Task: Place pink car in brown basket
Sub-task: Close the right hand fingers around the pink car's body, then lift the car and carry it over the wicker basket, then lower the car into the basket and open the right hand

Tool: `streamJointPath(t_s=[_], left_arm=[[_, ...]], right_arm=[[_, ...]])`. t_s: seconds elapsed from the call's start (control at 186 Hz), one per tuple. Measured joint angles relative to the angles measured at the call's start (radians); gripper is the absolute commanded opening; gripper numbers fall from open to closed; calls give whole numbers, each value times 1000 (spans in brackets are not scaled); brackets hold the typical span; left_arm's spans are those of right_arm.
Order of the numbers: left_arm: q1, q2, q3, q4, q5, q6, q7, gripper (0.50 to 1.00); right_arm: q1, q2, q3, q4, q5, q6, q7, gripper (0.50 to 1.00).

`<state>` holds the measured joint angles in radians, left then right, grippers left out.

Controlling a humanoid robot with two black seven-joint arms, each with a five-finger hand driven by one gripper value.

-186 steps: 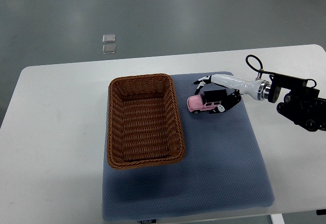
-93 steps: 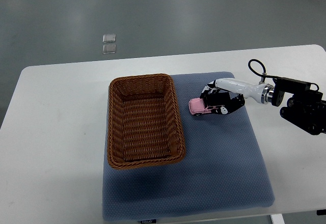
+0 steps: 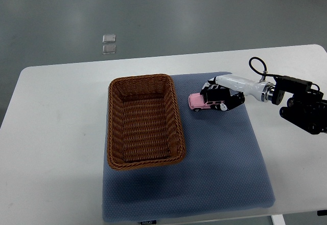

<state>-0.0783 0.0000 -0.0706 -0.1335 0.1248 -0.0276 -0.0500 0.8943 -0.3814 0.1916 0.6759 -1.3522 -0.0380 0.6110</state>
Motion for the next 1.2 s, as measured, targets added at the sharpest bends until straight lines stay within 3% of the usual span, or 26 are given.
streamJointPath(t_s=[0.253, 0.56, 0.888, 1.2], left_arm=[[0, 0, -1, 0, -1, 0, 0, 1000], [0, 0, 0, 0, -1, 0, 1, 1000], [-2, 0, -1, 1, -1, 0, 1, 1000], [-2, 0, -2, 1, -1, 0, 0, 1000]], right_arm=[[76, -54, 8, 79, 11, -7, 0, 500], [151, -31, 4, 150, 13, -6, 0, 500], [231, 105, -73, 165, 8, 3, 0, 500], [223, 231, -204, 138, -3, -18, 0, 500]])
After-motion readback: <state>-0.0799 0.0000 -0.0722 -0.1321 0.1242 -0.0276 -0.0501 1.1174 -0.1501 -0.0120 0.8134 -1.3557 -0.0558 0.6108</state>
